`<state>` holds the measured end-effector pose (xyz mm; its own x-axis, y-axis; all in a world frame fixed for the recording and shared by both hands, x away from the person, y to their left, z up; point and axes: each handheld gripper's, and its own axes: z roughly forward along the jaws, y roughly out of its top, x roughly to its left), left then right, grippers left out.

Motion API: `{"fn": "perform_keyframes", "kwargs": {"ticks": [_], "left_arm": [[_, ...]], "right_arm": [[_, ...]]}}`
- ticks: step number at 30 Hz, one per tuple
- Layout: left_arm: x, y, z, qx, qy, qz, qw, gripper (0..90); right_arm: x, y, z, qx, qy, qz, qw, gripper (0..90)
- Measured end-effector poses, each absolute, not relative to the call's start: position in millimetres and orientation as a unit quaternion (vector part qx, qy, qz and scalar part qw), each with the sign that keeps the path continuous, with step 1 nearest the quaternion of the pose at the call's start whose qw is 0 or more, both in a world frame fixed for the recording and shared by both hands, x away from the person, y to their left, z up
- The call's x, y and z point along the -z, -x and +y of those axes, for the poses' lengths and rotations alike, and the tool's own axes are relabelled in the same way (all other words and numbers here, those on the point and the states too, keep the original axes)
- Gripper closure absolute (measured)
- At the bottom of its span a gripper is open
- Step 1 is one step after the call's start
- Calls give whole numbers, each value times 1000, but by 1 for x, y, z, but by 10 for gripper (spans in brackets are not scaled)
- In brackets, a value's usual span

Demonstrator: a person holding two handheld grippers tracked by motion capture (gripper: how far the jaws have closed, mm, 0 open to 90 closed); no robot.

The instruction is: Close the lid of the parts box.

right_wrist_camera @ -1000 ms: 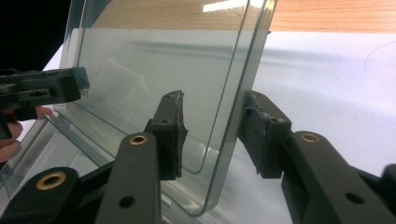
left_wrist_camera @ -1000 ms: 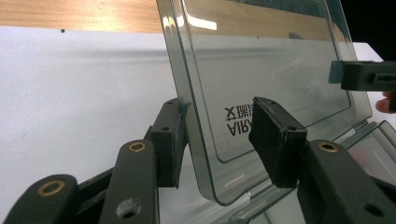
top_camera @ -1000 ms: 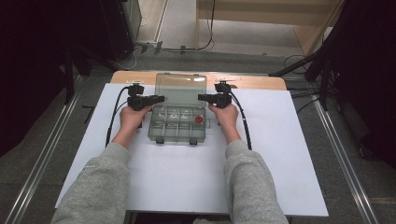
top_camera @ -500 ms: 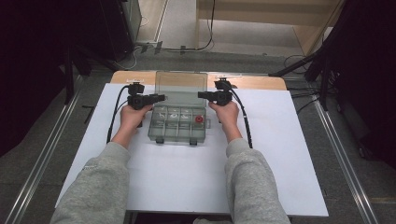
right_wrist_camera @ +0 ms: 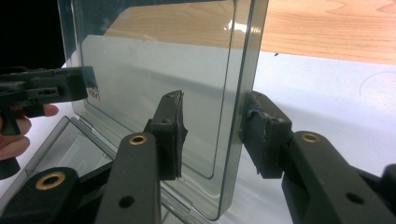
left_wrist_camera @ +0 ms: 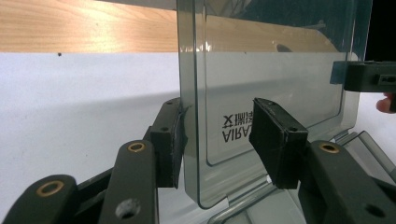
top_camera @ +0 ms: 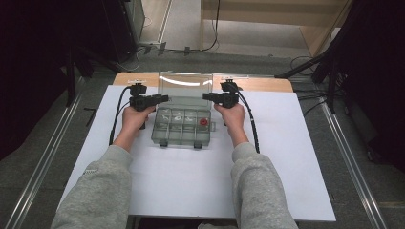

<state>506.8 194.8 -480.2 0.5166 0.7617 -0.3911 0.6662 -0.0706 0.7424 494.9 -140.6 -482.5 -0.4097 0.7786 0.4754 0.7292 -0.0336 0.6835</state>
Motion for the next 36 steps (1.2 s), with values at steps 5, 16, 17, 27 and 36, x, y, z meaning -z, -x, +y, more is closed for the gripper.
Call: {"fn": "perform_keyframes", "kwargs": {"ticks": [5,16,17,27,36], "left_arm": [[478,-506,194,-59,-732,484,475,544],[472,-505,192,-67,-742,468,475,543],[471,-504,192,-67,-744,466,474,543],[468,-504,192,-65,-746,462,475,521],[463,-502,191,-70,-750,455,475,522]], "right_arm": [[481,-495,-138,-473,-539,696,35,589],[470,-493,-141,-484,-531,694,48,574],[469,-493,-141,-483,-530,695,49,575],[461,-489,-142,-478,-517,708,55,592],[456,-487,-143,-477,-512,713,56,601]]}}
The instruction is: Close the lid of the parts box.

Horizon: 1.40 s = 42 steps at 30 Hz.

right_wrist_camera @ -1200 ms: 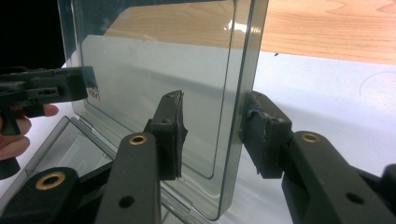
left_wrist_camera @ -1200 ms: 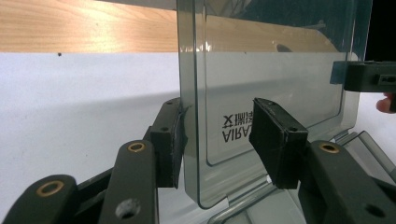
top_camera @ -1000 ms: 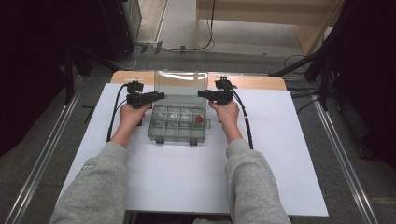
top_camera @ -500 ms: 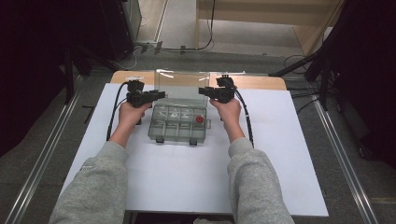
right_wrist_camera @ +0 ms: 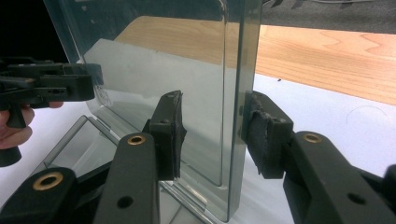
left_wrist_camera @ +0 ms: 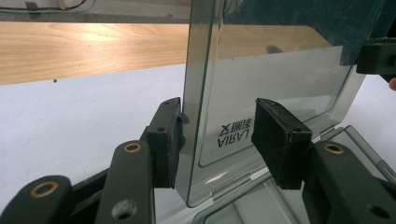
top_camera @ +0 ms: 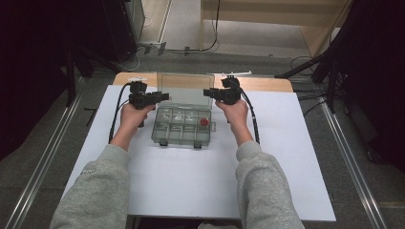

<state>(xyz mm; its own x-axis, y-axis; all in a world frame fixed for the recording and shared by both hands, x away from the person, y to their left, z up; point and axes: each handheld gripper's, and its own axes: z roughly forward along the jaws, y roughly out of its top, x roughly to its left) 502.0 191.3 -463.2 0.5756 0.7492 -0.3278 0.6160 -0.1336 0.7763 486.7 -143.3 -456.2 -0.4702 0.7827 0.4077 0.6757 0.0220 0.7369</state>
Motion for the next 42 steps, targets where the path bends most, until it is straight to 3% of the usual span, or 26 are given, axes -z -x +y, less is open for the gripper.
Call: {"fn": "perform_keyframes", "kwargs": {"ticks": [42], "left_arm": [[440,-493,197,-73,-762,439,472,519]], "right_arm": [[430,-476,-144,-474,-484,733,66,632]]}}
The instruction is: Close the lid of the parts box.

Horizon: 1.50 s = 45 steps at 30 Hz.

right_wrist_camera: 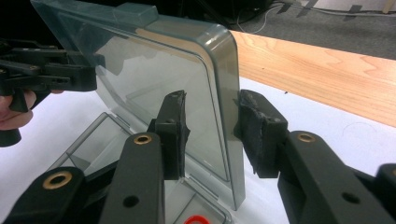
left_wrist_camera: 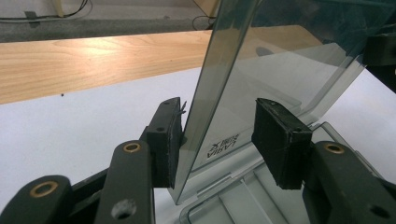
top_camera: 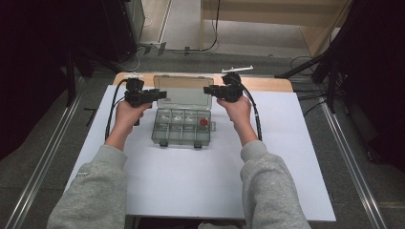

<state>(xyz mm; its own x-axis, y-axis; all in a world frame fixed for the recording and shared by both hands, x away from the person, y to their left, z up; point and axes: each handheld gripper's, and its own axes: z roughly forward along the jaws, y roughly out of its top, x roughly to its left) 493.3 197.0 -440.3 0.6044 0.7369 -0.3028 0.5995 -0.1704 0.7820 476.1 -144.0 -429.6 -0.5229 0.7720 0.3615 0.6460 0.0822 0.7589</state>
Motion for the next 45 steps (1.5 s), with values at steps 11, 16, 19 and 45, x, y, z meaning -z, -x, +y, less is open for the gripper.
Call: {"fn": "perform_keyframes", "kwargs": {"ticks": [11,16,19,45], "left_arm": [[438,-489,198,-66,-766,435,468,473],[436,-489,198,-58,-768,436,467,420],[434,-487,198,-60,-768,434,466,419],[419,-478,199,-67,-780,418,461,418]], "right_arm": [[428,-467,-144,-478,-476,735,62,620],[430,-464,-145,-482,-476,734,61,625],[429,-463,-145,-481,-474,735,61,625],[408,-451,-146,-486,-454,743,74,609]]}}
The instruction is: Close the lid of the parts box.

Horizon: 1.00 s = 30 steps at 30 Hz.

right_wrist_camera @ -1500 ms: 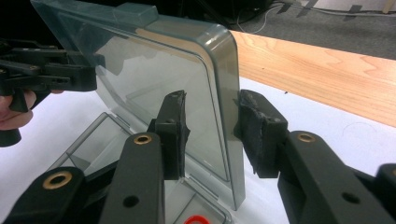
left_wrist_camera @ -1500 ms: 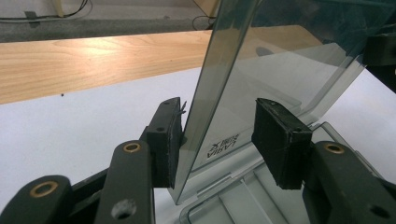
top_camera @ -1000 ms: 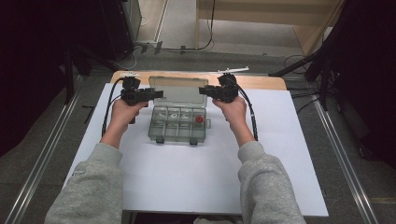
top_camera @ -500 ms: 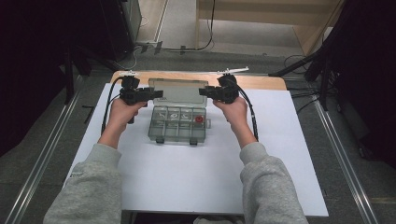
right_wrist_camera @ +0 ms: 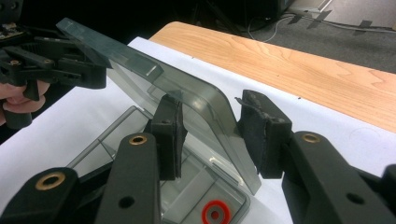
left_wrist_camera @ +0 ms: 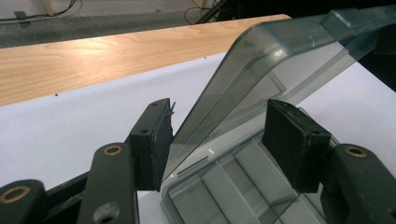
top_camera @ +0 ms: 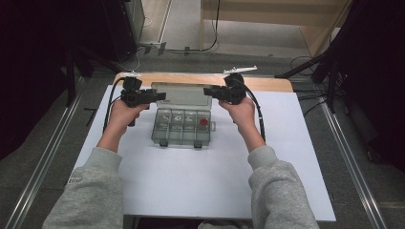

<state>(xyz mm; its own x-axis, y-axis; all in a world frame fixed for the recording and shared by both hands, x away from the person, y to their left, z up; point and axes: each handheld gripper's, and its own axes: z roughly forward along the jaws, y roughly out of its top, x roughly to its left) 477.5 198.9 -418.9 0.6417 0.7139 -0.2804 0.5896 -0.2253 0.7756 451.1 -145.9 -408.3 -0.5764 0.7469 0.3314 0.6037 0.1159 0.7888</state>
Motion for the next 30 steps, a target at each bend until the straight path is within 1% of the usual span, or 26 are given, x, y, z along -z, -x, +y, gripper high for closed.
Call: {"fn": "perform_keyframes", "kwargs": {"ticks": [2,8,16,30], "left_arm": [[418,-477,199,-66,-782,415,461,371],[413,-474,200,-72,-785,411,458,370],[408,-468,205,-55,-788,410,455,369],[402,-458,223,-46,-787,413,456,372]], "right_arm": [[407,-450,-146,-483,-452,746,76,613],[405,-449,-144,-477,-449,751,78,617],[404,-447,-146,-476,-447,754,76,624],[406,-442,-146,-477,-439,757,78,622]]}}
